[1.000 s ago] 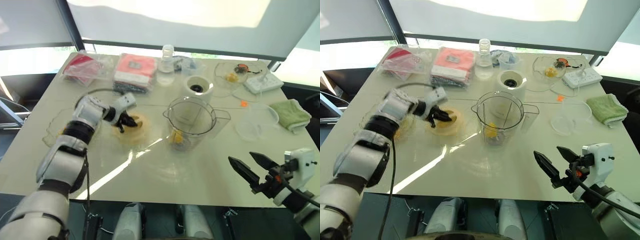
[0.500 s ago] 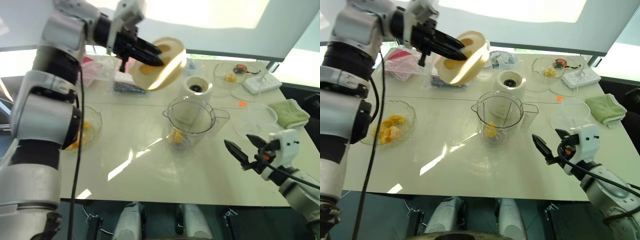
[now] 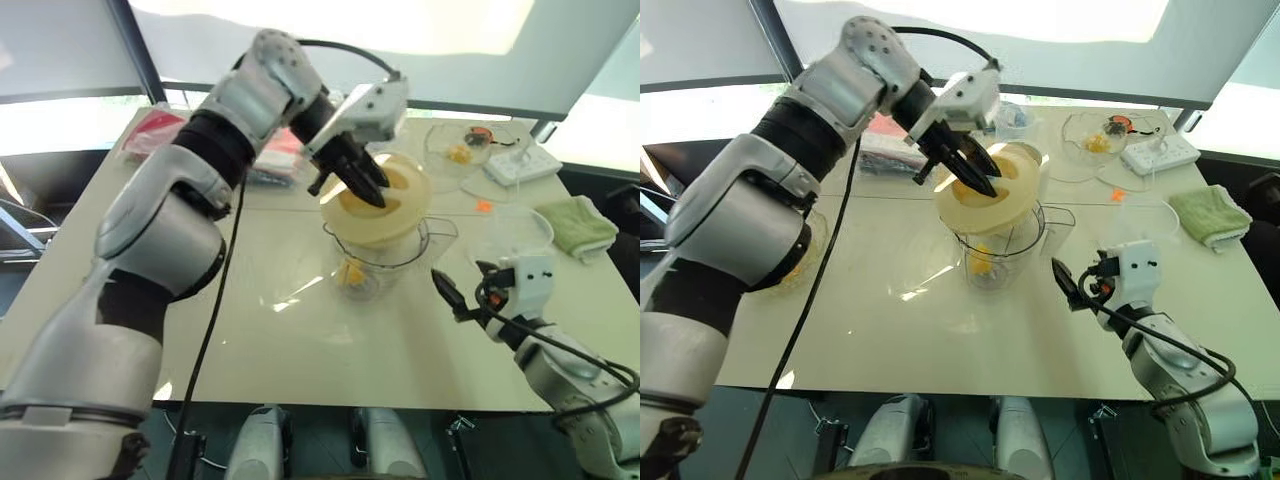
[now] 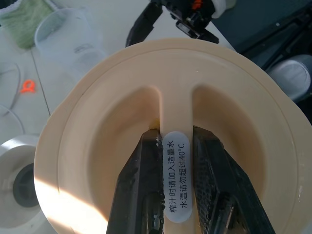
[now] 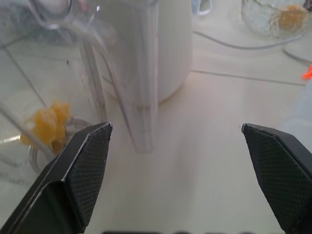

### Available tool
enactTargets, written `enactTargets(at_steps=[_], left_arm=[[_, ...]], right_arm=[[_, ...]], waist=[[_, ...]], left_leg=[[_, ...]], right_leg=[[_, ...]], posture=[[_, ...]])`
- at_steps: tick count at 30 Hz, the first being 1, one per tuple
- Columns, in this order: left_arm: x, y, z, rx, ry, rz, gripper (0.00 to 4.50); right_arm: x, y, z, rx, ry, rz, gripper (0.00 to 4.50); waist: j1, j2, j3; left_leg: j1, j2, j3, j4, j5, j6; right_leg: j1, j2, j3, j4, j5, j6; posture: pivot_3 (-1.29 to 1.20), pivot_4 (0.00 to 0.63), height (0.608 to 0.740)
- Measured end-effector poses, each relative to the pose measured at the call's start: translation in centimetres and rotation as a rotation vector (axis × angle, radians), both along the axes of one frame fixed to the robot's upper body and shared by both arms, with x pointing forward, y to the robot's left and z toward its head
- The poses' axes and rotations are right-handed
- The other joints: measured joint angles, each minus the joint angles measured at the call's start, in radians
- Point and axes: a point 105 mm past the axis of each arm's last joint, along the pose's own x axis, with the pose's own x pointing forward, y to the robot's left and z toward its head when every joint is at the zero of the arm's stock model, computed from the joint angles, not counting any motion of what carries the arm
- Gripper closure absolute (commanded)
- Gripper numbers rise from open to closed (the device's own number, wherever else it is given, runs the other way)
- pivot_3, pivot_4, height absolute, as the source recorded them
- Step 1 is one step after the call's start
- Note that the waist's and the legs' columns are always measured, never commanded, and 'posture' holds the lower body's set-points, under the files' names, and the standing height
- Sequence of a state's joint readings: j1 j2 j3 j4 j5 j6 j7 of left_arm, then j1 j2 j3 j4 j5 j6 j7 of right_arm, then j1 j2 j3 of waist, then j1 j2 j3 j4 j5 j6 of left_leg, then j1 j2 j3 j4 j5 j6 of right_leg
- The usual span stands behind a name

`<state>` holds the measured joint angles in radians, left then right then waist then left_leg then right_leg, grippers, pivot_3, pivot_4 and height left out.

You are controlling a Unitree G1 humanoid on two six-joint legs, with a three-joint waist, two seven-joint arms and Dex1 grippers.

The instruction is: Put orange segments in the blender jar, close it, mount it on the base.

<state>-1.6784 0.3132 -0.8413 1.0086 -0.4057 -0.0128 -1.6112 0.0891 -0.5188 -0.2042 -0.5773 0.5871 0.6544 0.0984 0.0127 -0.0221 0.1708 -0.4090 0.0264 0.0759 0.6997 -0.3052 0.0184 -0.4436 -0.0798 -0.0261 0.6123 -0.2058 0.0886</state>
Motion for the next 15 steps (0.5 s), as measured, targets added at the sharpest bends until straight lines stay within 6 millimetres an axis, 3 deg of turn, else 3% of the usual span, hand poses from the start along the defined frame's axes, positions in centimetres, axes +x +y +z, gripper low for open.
enactTargets(at_steps=[7,15], left_arm=[[-0.5,-0.4,-1.1,0.074,-0.020,-0.054,4.27],[-0.9,-0.5,-1.6,0.154,-0.055,-0.102,4.27]], right_arm=[[1.6,1.5,-0.2,0.001,-0.031,0.011,0.00],[2.7,1.0,-1.3,-0.038,-0.033,-0.035,0.00]], waist=[[-0.001,0.001,0.001],[-0.001,0.001,0.001]], left_leg=[[0.000,0.000,0.000,0.000,0.000,0.001],[0.000,0.000,0.000,0.000,0.000,0.001]], right_leg=[[0.000,0.000,0.000,0.000,0.000,0.000],[0.000,0.000,0.001,0.000,0.000,0.000]], posture=[[0.00,0.150,0.740],[0.00,0.150,0.740]])
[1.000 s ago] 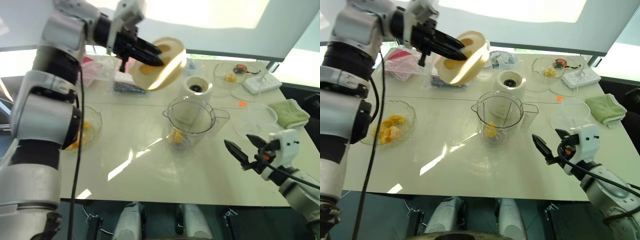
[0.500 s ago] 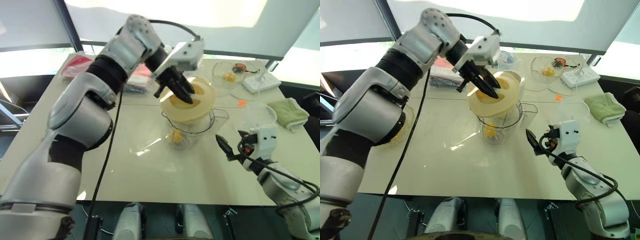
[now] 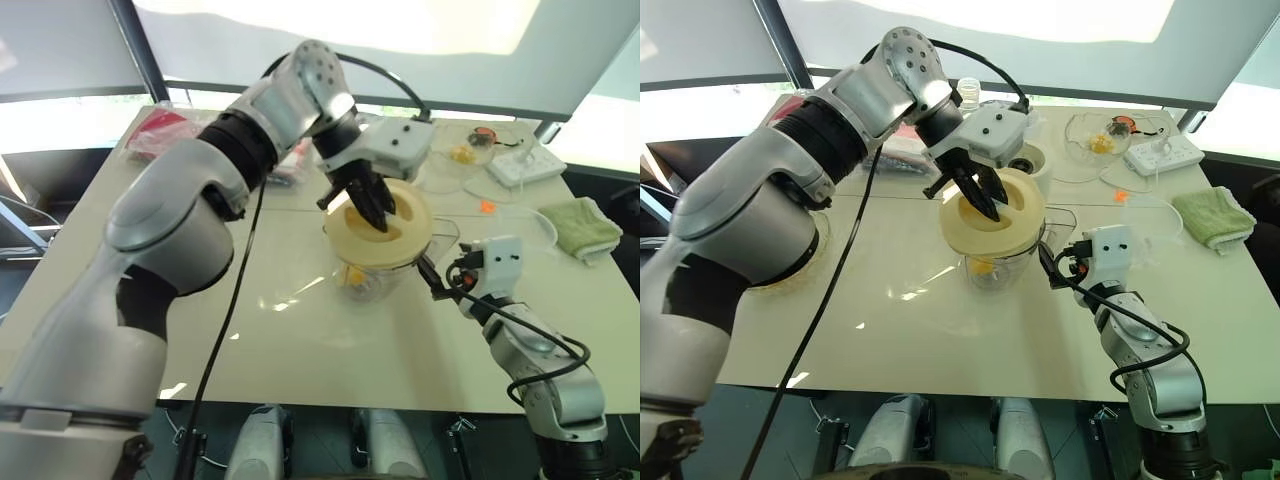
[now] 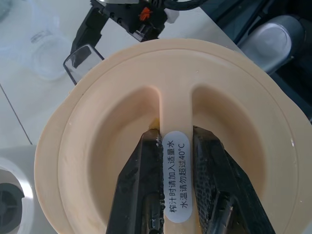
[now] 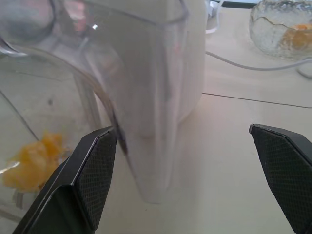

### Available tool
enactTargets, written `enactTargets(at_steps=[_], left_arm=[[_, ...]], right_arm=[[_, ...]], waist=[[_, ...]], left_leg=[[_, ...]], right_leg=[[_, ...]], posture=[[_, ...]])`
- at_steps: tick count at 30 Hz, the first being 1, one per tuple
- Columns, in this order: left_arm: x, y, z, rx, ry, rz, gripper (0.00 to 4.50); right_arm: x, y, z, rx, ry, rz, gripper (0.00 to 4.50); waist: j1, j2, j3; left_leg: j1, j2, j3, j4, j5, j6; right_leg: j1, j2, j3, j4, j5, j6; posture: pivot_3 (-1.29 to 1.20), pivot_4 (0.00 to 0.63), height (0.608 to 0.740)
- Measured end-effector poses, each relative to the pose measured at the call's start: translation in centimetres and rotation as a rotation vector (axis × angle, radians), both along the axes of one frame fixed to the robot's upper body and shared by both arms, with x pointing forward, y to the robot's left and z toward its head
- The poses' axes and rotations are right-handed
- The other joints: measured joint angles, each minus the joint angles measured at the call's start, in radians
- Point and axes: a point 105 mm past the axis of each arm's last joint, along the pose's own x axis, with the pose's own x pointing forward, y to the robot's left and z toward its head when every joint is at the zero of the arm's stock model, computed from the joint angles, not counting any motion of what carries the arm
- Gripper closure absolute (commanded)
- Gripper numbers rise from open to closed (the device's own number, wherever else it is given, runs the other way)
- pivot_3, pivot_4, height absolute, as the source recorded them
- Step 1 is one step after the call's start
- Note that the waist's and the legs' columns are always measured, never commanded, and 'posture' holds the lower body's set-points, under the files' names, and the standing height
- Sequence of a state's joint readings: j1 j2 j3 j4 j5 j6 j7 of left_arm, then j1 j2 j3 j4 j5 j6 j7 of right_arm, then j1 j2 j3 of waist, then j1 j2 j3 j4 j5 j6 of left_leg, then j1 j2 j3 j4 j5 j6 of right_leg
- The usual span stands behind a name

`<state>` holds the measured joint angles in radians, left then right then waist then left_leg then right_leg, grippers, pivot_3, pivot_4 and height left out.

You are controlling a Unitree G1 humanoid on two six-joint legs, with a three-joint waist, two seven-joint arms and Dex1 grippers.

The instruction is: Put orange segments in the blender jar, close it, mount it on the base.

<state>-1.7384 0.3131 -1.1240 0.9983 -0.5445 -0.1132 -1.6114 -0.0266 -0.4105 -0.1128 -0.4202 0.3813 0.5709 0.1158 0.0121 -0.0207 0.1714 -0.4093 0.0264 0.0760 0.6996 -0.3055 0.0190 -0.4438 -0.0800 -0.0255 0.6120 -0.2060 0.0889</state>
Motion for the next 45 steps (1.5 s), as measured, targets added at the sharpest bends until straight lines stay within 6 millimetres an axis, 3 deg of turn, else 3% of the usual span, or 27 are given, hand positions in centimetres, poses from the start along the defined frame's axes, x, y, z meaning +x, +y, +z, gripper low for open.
enactTargets(at_steps=[11,17,25,45], left_arm=[[0.0,-0.7,-0.7,0.076,-0.051,-0.046,4.27],[-0.2,-1.3,-0.9,0.050,0.065,0.044,4.27],[0.2,-0.6,-1.1,0.026,0.106,0.097,4.27],[1.1,-1.0,-0.5,-0.030,0.127,0.188,4.27]], right_arm=[[1.8,1.0,-0.3,-0.024,-0.050,-0.006,0.00],[2.5,1.3,-0.5,-0.057,-0.070,-0.016,0.00],[2.5,1.5,-0.5,-0.061,-0.085,-0.020,0.00],[2.6,1.4,-1.3,-0.063,-0.063,-0.025,0.00]], waist=[[-0.001,0.001,-0.002],[-0.003,0.001,-0.002],[-0.003,0.001,-0.002],[-0.005,0.001,-0.001]], left_leg=[[0.003,0.000,0.000,0.001,0.000,0.000],[0.003,0.000,-0.001,0.000,0.000,0.000],[0.003,0.000,-0.001,0.000,0.000,0.000],[0.000,0.000,-0.001,-0.001,-0.001,0.002]], right_leg=[[0.003,0.000,0.000,0.000,0.000,0.000],[0.003,0.000,0.000,0.000,0.000,0.000],[0.002,0.000,0.000,0.000,0.000,0.000],[-0.001,0.001,0.000,0.000,-0.001,0.001]], posture=[[0.00,0.150,0.740],[0.00,0.150,0.740],[0.00,0.150,0.740],[0.00,0.150,0.740]])
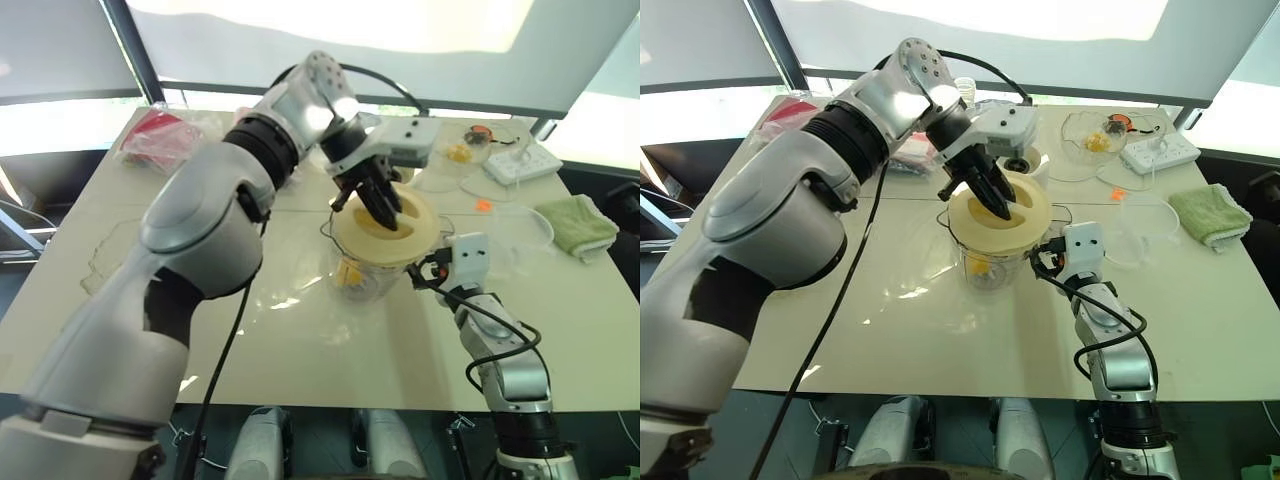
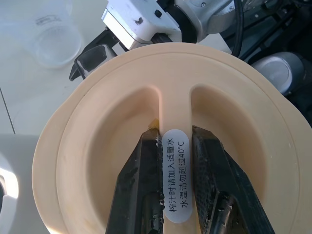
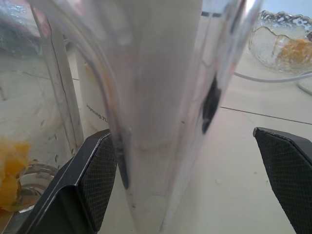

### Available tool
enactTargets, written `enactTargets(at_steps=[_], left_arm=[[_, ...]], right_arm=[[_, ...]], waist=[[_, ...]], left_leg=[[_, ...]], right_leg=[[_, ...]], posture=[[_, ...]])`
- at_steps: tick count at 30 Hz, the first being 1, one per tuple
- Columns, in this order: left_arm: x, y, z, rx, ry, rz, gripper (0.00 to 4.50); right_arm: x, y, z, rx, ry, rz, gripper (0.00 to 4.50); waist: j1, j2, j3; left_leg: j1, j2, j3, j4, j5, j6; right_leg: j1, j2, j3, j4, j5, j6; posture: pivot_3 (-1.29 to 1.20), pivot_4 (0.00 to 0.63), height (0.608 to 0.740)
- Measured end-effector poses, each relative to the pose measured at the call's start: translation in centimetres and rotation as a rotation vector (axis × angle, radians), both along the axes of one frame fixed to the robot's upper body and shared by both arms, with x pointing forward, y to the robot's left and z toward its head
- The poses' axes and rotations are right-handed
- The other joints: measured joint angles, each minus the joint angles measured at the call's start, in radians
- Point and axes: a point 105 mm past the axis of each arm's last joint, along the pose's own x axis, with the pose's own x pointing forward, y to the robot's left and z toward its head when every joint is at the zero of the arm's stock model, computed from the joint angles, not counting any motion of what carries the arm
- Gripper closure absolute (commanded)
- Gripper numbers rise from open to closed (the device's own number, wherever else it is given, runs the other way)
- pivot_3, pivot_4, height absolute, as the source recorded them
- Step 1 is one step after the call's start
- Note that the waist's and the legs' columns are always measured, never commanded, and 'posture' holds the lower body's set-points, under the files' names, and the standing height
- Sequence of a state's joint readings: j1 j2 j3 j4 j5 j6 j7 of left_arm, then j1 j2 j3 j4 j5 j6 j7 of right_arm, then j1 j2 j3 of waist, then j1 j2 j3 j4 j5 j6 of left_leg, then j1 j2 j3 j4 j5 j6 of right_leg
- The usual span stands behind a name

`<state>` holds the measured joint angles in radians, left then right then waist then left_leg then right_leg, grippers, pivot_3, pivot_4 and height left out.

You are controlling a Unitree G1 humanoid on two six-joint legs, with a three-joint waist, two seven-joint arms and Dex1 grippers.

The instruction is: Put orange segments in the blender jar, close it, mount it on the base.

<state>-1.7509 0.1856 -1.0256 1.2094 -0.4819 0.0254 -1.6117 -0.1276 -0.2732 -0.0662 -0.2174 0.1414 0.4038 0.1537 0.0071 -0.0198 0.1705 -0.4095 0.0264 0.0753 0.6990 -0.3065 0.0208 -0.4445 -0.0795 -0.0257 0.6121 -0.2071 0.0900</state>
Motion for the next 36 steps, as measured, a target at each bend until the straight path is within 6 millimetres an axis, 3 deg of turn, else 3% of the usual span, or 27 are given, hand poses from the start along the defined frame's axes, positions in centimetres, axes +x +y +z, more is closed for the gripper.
enactTargets(at_steps=[11,36], left_arm=[[0.4,0.4,-1.9,0.051,-0.034,-0.025,4.27],[1.2,0.9,-2.5,-0.053,0.087,0.122,4.27]], right_arm=[[0.1,0.2,0.1,0.008,-0.007,0.005,0.00],[1.0,-0.5,0.9,-0.012,-0.050,-0.057,0.00]], waist=[[-0.005,0.000,0.000],[0.002,0.001,-0.002]], left_leg=[[0.001,0.000,0.000,0.000,0.000,0.000],[0.003,0.000,0.000,0.000,0.000,0.000]], right_leg=[[0.000,0.000,0.000,0.000,0.000,0.000],[0.003,0.000,0.000,0.001,0.000,0.000]], posture=[[0.00,0.150,0.740],[0.00,0.150,0.740]])
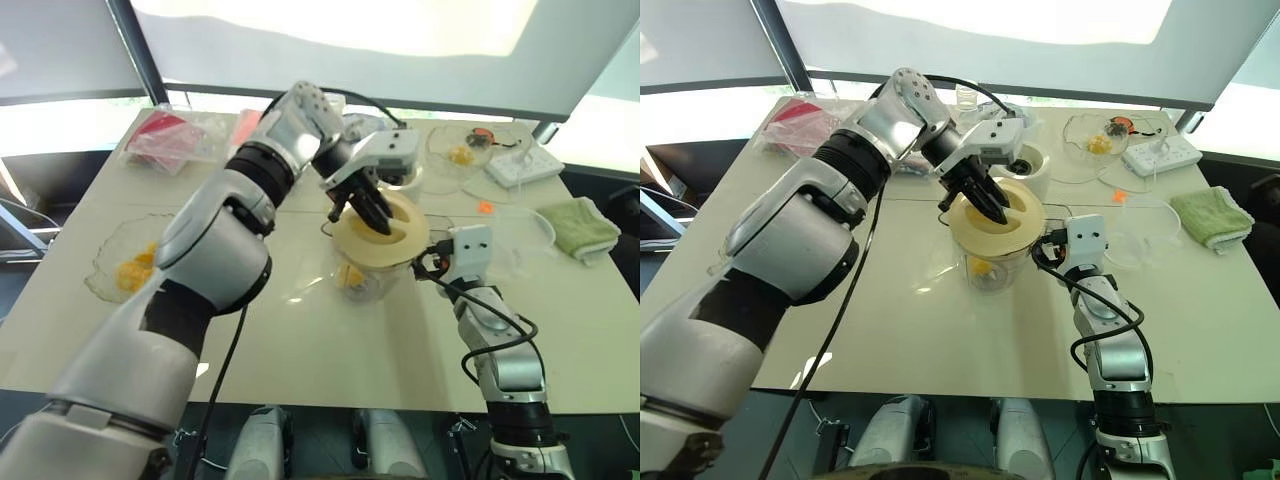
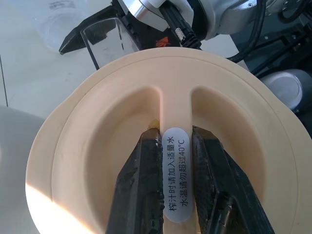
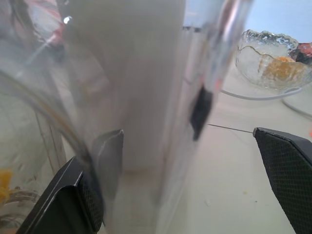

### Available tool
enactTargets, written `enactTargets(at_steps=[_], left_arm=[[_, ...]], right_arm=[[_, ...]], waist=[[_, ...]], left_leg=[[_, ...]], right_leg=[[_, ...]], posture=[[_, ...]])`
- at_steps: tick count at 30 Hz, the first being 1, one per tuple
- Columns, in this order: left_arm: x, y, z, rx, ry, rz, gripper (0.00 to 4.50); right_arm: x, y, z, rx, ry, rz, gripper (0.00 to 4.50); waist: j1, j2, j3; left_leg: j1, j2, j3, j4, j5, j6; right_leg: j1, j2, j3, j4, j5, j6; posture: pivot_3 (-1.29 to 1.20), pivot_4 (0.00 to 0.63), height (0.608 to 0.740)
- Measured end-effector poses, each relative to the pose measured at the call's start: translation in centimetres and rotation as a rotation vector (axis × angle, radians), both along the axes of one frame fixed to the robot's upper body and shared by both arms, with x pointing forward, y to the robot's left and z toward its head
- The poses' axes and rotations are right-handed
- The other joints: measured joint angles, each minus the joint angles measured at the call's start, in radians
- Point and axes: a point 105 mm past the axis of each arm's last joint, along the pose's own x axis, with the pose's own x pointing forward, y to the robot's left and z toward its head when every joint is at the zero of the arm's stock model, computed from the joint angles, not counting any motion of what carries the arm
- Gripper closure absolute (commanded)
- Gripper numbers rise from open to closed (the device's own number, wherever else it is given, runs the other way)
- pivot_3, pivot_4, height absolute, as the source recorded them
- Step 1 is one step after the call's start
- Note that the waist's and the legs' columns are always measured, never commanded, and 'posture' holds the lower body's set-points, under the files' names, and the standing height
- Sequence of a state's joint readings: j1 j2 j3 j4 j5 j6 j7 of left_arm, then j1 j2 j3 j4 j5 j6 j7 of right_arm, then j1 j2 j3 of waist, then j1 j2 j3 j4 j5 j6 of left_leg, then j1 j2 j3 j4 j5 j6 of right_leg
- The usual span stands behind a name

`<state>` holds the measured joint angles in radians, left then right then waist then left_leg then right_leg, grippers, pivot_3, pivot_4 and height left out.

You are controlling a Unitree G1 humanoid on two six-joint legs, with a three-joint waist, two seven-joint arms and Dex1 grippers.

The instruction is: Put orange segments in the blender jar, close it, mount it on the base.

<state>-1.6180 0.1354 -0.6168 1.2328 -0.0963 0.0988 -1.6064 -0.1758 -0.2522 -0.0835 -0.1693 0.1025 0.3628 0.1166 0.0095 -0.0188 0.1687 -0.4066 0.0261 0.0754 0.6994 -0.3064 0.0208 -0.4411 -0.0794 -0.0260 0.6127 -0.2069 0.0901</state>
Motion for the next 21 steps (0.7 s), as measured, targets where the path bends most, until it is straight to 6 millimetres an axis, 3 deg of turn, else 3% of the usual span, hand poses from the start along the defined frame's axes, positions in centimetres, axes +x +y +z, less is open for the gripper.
enactTargets(at_steps=[4,5,7,12,13,21], left_arm=[[0.1,0.0,-0.2,-0.012,-0.005,0.008,4.27],[0.2,0.0,-0.3,-0.014,-0.007,0.006,4.27],[0.2,0.1,-0.5,-0.022,-0.009,0.002,4.27],[0.3,0.3,-0.7,-0.026,-0.013,0.006,4.27],[0.4,0.5,-0.7,-0.032,-0.007,0.010,4.27],[0.5,0.3,-0.7,-0.069,0.012,0.041,4.27]], right_arm=[[0.1,0.2,-0.1,0.009,0.001,0.003,0.00],[0.1,0.2,-0.2,0.009,0.005,0.005,0.26],[0.1,0.2,-0.3,0.012,0.007,0.008,0.86],[0.1,1.5,-0.6,0.044,0.015,0.076,3.37],[0.1,1.9,-0.6,0.053,0.011,0.092,3.58],[-0.1,1.7,-0.4,0.051,0.019,0.073,3.56]], waist=[[0.000,0.000,-0.001],[0.000,0.000,-0.001],[-0.001,0.000,-0.002],[-0.001,0.001,-0.002],[-0.003,0.001,-0.002],[0.003,0.001,-0.002]], left_leg=[[0.002,0.000,0.000,0.000,0.000,0.000],[0.003,0.000,0.000,0.000,0.000,0.000],[0.006,0.000,0.000,0.000,0.000,0.000],[0.013,0.001,0.000,0.000,0.000,0.000],[0.014,0.001,0.000,0.000,0.000,0.000],[0.014,0.001,-0.001,0.000,0.000,0.000]], right_leg=[[0.002,0.000,0.000,0.000,0.000,0.000],[0.003,0.000,0.000,0.000,0.000,0.000],[0.006,0.000,0.000,0.000,0.000,0.000],[0.012,-0.001,0.000,0.000,0.000,0.000],[0.013,-0.001,0.000,0.000,0.000,0.000],[0.013,-0.001,-0.001,0.000,0.000,0.000]], posture=[[0.00,0.150,0.740],[0.00,0.150,0.740],[0.00,0.150,0.740],[0.00,0.150,0.740],[0.00,0.150,0.740],[0.00,0.150,0.740]])
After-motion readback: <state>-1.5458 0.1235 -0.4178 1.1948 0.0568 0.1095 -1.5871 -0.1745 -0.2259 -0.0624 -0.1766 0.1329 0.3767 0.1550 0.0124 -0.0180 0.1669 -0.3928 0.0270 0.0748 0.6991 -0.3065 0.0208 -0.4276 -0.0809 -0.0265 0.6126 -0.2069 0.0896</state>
